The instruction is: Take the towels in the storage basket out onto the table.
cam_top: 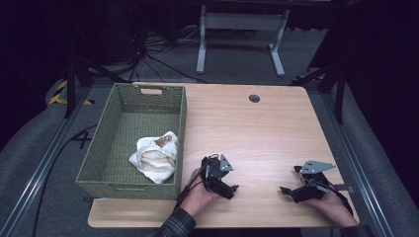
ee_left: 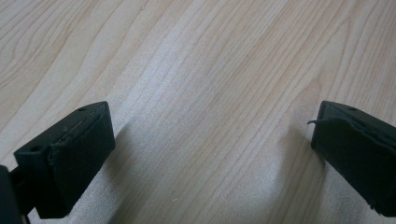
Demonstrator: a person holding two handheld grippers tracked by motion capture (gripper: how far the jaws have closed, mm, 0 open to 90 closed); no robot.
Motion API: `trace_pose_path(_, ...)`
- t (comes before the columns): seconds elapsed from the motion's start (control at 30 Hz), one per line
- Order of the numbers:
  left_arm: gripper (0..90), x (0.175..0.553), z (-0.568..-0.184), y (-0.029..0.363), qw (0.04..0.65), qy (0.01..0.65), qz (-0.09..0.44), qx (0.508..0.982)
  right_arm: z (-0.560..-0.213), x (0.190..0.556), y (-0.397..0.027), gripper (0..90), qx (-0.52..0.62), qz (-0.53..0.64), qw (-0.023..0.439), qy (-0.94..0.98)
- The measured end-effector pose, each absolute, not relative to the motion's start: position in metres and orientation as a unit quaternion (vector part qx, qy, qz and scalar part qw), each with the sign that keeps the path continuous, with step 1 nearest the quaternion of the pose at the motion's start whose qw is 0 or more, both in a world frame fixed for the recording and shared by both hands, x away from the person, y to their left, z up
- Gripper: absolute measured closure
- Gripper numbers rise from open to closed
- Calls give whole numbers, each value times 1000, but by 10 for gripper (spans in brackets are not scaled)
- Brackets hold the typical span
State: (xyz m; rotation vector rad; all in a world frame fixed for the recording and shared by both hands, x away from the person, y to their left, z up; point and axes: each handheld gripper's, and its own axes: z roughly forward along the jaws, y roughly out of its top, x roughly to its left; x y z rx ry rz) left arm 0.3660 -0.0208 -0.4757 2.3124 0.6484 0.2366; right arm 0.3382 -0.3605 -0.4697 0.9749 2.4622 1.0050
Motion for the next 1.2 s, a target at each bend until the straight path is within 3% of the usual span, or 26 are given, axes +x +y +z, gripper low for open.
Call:
trace_pose_path(0.67, 13, 368, -468, -16, 345, 266, 65, 898, -470, 338, -361, 0, 340, 350, 153, 860)
trace_pose_path(1.2, 18, 369, -451, -1, 360, 271, 78, 889, -470, 338, -361, 0, 339, 350, 154, 860)
